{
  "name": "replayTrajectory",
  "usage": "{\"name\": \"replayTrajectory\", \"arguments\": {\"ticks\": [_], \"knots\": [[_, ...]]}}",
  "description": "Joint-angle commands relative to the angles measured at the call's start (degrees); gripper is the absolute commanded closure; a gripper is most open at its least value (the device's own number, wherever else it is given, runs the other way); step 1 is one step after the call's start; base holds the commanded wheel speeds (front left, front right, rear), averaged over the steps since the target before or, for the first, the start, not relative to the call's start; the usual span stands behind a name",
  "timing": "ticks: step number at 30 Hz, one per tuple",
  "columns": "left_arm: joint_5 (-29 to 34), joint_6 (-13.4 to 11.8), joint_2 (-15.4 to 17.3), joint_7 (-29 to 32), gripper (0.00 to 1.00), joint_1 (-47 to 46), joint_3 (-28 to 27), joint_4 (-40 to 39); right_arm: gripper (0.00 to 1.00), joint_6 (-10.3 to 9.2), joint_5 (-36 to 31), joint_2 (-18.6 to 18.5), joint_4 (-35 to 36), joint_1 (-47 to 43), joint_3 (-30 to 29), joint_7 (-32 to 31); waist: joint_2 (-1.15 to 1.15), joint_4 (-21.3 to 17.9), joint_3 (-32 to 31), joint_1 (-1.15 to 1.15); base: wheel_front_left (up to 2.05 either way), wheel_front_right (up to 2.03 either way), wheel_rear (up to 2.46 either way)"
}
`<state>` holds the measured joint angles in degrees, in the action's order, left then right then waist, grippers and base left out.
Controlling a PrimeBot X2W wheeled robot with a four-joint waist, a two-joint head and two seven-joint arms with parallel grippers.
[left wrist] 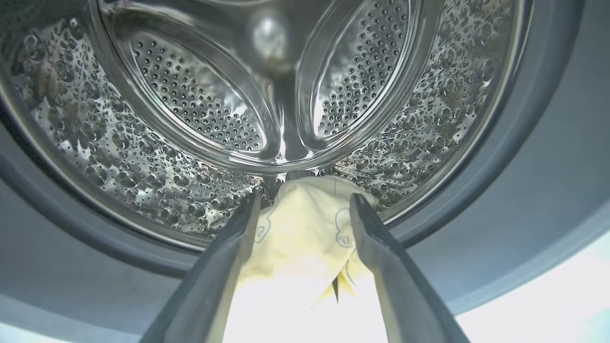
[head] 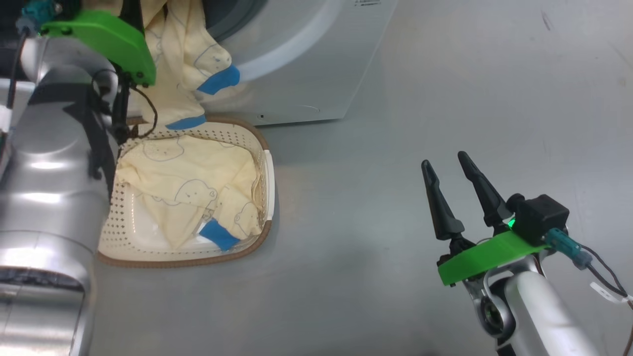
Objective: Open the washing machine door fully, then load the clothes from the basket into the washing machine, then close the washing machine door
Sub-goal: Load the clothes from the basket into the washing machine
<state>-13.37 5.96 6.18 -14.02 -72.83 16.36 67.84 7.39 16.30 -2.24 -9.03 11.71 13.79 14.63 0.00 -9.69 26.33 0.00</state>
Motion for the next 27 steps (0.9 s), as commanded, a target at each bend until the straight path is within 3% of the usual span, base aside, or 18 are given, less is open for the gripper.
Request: {"name": "replayTrajectory", "arguments": {"ticks": [1,6,19,27], "knots": [[-0.6,0.1,2.0,-0.7,0.0,1.2,-0.9,-3.3,0.0,0.1,-0.6,-0.6,1.3,-1.3,0.3,0.4,0.0,0.9,-0.7,0.0,0.0,0.0,0.0],[-2.2,0.0,2.2,-0.9,0.0,10.6,-2.1,-13.2,0.0,0.1,-1.6,-0.6,1.4,-1.6,-1.3,0.4,0.0,2.7,-1.5,0.0,0.0,0.0,0.0],[-3.1,-3.5,2.8,-1.0,0.0,43.0,-8.1,-45.7,0.0,0.1,-3.3,-0.6,1.5,-2.2,-2.2,0.4,0.0,5.2,-3.3,0.0,0.0,0.0,0.0],[-2.5,-2.7,1.5,-1.0,0.0,56.7,-15.0,-58.1,0.0,0.1,-3.5,-0.6,1.6,-2.6,-2.1,0.4,0.0,5.3,-3.6,0.0,0.0,0.0,0.0]]}}
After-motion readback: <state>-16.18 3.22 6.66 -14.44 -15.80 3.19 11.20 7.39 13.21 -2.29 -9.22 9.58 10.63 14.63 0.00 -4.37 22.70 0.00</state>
